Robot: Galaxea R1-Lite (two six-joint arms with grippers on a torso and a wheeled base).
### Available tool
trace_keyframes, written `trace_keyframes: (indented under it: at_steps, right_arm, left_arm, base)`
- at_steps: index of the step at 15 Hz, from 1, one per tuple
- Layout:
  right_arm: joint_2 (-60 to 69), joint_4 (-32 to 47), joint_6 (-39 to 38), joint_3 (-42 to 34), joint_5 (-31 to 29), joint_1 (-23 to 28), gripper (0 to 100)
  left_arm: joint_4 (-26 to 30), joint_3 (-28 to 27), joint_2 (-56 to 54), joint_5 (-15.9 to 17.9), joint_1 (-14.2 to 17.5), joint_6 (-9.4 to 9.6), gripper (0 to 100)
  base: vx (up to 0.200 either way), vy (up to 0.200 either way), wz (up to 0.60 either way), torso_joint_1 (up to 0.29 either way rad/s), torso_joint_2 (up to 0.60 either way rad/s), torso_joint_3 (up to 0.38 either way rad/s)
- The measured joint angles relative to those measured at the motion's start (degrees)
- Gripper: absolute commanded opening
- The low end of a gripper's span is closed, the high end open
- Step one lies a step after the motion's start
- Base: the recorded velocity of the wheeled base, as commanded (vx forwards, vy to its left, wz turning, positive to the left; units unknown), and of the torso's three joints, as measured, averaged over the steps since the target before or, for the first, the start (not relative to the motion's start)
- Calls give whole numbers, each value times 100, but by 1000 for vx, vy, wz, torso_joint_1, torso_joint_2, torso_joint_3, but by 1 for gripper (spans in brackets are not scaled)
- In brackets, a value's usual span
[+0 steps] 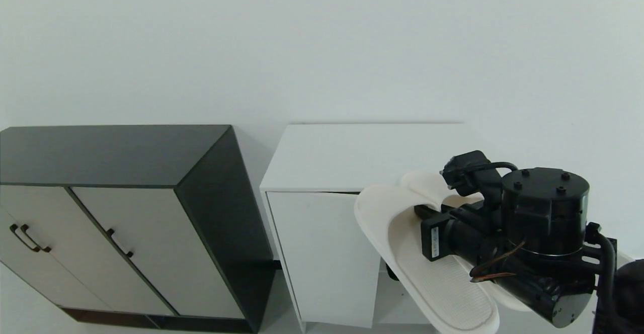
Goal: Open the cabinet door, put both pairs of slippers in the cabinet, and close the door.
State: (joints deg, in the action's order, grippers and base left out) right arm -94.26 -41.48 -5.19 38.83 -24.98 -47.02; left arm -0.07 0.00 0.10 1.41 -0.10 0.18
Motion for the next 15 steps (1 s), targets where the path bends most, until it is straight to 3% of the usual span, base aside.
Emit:
trace_keyframes:
  at_steps: [7, 15]
  right_arm:
    - [-6, 2, 2, -33, 2, 2, 0]
    - [-15, 2, -6, -41, 18, 2, 0]
  left_arm:
    - [0, 0, 0, 0, 0, -2, 0]
    - [0, 0, 0, 2, 0, -2, 0]
  base:
    - [0, -200, 0, 0, 4, 4]
    - [0, 0, 0, 0, 0, 0]
